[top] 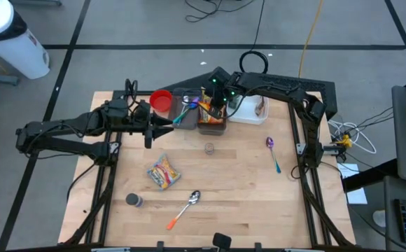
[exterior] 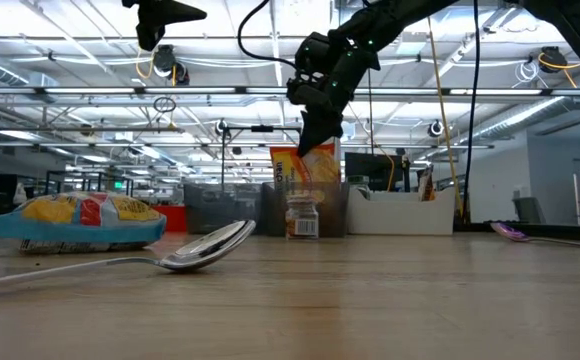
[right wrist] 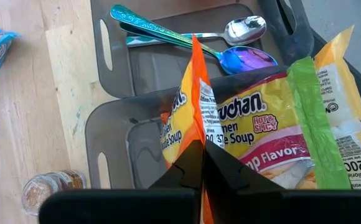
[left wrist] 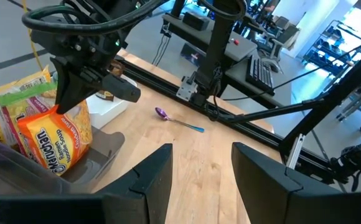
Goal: Pick & Place Food Item
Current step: Put the orange noodle pack into the right black bin, then put the brown seasoning bottle into the white bin
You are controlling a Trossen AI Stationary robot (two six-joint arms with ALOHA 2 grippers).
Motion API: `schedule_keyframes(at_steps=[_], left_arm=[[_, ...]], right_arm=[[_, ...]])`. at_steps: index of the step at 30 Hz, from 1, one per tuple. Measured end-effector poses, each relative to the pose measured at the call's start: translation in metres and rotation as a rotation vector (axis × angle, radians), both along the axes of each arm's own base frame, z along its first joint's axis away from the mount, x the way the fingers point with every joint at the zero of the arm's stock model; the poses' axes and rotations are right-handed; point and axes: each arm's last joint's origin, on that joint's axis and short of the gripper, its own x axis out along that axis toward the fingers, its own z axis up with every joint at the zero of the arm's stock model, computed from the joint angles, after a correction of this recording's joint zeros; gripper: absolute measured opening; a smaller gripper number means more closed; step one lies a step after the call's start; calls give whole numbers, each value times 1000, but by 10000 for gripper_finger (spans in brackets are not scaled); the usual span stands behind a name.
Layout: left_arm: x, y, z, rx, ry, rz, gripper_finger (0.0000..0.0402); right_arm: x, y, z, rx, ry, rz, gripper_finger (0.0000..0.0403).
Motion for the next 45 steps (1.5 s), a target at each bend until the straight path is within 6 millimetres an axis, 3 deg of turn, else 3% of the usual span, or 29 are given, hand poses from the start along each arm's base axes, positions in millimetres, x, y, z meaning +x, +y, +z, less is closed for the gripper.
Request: schedule_keyframes(at_steps=[22,45], left_arm=[[0,0,0,-7,0,2,170],[0,0,0,3,4,-1,170]], right_arm=[[0,0,0,-7,3,10,1],[-2,-2,6,-82,9,-21,64]])
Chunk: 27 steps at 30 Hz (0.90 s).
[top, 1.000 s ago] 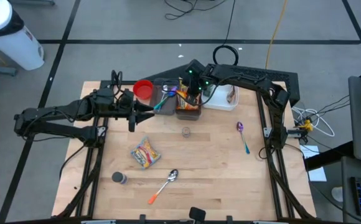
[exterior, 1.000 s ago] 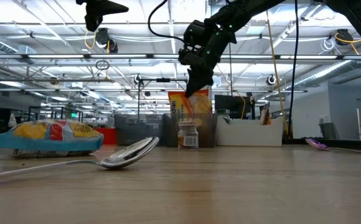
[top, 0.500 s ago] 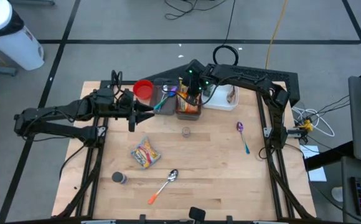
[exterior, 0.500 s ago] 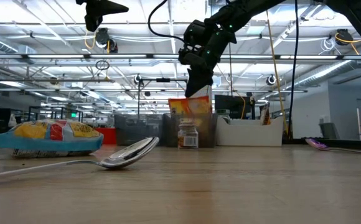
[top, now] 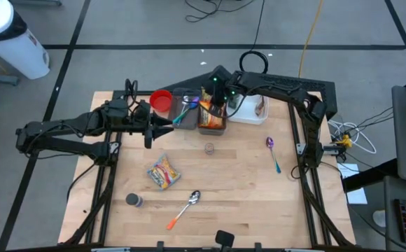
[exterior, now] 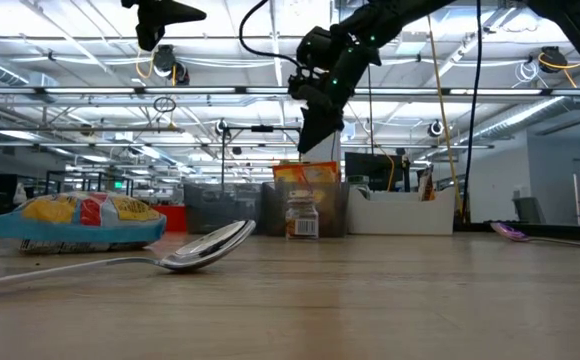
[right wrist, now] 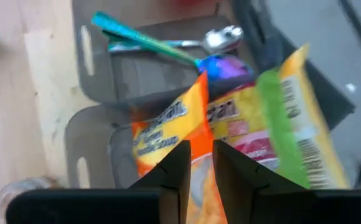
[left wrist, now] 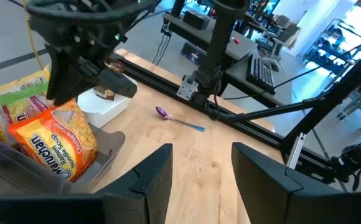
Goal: Pick & Place Food Item
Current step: Put the brown seasoning bottle into the white bin
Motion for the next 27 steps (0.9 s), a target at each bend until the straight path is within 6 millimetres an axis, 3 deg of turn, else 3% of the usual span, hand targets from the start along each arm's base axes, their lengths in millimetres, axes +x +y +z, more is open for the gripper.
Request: schedule_keyframes(at_steps=[8,12,22,27], left_arm=[[0,0,0,27,4,-7,170],[0,0,-1,49,9,-12,170],[-4,3,-12,11,127,-51,170],[-13,3,-18,-55,209,-65,170]], right_arm=[[-14,3,35,-94,-83,-12,69],[-26,10,65,-138,-179,-20,83],[-67,49,142,-180,-457,-50,187],[-76,73,160,-121,-530,-54,237]])
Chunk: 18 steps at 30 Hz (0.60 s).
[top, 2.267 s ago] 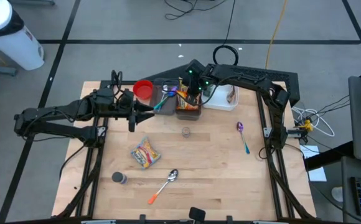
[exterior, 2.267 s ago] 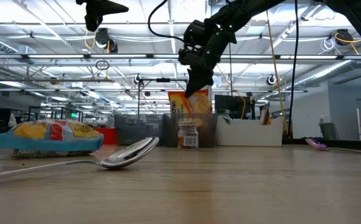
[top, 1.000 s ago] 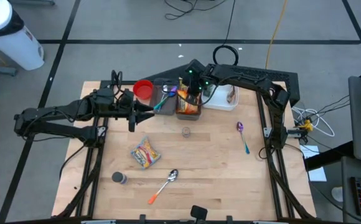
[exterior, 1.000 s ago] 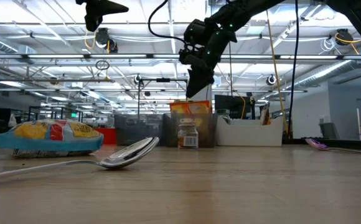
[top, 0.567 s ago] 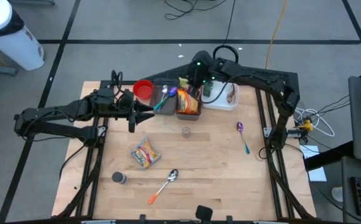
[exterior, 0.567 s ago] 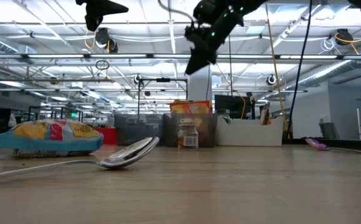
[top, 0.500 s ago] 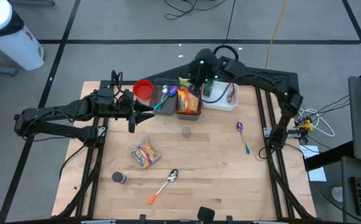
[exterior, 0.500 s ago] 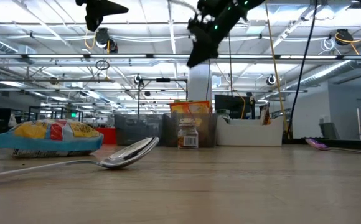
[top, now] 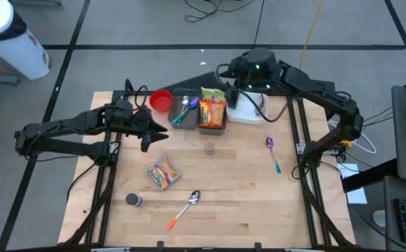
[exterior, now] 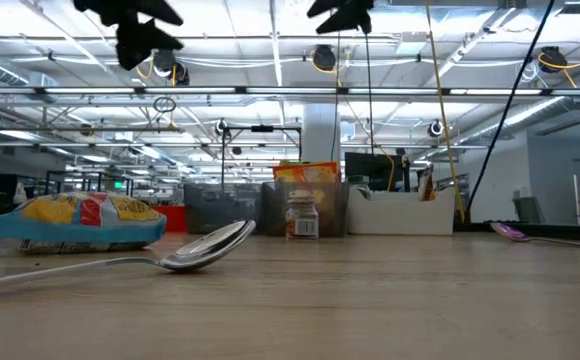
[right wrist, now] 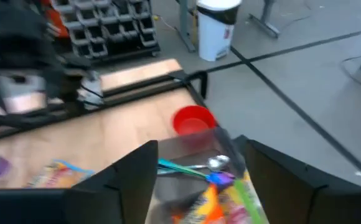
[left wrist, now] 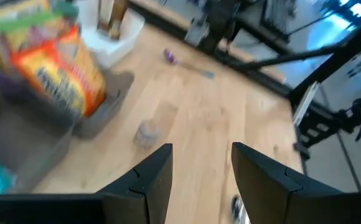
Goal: Pick & Place Food Item
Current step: Put the brown seasoning bottle into the white bin
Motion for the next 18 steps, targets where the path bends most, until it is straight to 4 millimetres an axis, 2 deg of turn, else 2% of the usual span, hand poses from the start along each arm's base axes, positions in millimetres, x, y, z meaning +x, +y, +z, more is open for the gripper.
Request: schedule_keyframes(at_steps=[4,7,10,13,18], left_arm=[[-9,-2,-3,-36,58,10,170],[-13,-6,-6,-65,94,6,170],[-14,-11,-9,-72,134,-23,170],[-13,-17,-11,-80,154,-54,170],[-13,-28,-11,-102,159,-75,170]], right_arm=[[4,22,2,66,-12,45,257],[13,42,-10,107,16,96,264],[28,64,-37,124,31,164,265],[41,87,-76,168,43,219,262],[49,120,-128,208,-29,296,263]])
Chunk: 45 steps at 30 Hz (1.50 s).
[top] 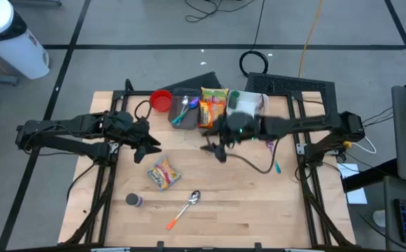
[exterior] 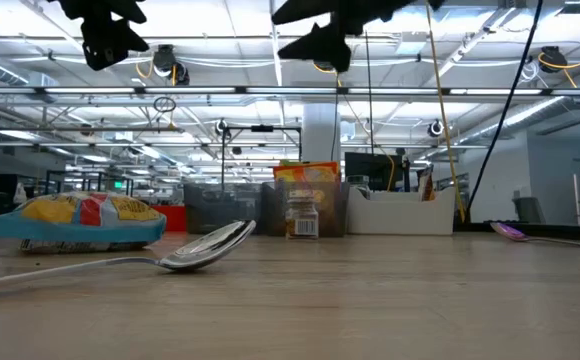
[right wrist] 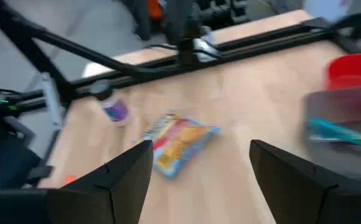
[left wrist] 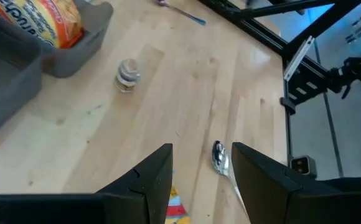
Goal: Pick & Place Food Item
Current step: Put the brown seasoning bottle into the white bin
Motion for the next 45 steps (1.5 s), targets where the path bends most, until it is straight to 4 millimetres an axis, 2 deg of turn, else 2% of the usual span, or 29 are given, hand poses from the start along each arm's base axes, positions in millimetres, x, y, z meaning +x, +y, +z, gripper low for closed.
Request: schedule_keyframes(at_steps=[4,8,13,16,20,24,30,38,45], left_arm=[[0,-8,0,21,3,0,170],[2,-13,-2,68,14,40,170],[9,-17,-6,112,33,72,170],[18,-21,-13,137,73,58,170],[36,-26,-26,152,135,39,170],[65,-32,-38,167,102,17,170],[102,-35,-52,238,3,-27,170],[125,-26,-83,250,86,1,170],[135,-8,-99,126,134,42,183]], right_arm=[[-3,12,-32,83,-55,3,268],[-11,14,-57,229,-54,-49,270],[-21,14,-83,381,-39,-98,272],[-27,16,-94,411,-7,-60,271],[-30,25,-102,348,53,1,265],[-32,34,-105,205,75,20,259],[-37,33,-114,30,151,-23,260],[-39,32,-118,30,204,-29,256],[-39,32,-118,71,207,-47,258]])
